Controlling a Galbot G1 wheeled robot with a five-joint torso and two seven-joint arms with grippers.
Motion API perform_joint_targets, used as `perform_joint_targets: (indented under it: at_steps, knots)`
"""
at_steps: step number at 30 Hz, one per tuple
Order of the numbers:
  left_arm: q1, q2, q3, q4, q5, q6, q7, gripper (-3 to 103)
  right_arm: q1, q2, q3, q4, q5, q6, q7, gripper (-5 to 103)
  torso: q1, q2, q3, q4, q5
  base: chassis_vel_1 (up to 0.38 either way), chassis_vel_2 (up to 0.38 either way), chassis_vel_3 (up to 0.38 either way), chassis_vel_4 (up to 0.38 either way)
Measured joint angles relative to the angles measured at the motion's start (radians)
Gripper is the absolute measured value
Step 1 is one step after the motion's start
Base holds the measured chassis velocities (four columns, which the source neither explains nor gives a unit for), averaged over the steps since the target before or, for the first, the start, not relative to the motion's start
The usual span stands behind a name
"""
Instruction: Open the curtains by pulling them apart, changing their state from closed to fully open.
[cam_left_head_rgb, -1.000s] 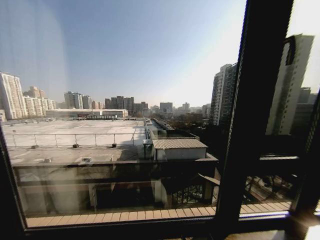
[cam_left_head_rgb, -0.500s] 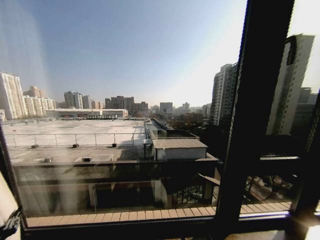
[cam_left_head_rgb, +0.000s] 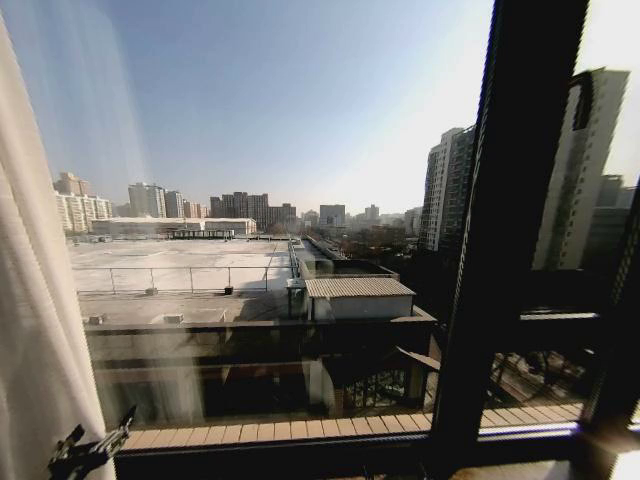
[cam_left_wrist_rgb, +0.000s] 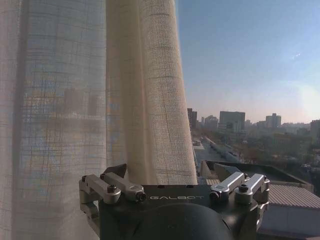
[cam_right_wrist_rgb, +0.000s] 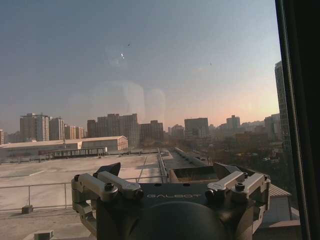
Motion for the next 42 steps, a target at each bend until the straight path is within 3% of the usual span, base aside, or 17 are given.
perform_joint_targets:
  at_steps: [42]
  knots:
    - [-0.001,0.001,-0.005,0.004,-0.001,-0.002,-0.003,100,0.0,0.0,0.001,0.002,0.0,0.001,0.0,100,0.0,0.0,0.0,-0.0002,-0.0001,0.0,0.0,0.0,0.0]
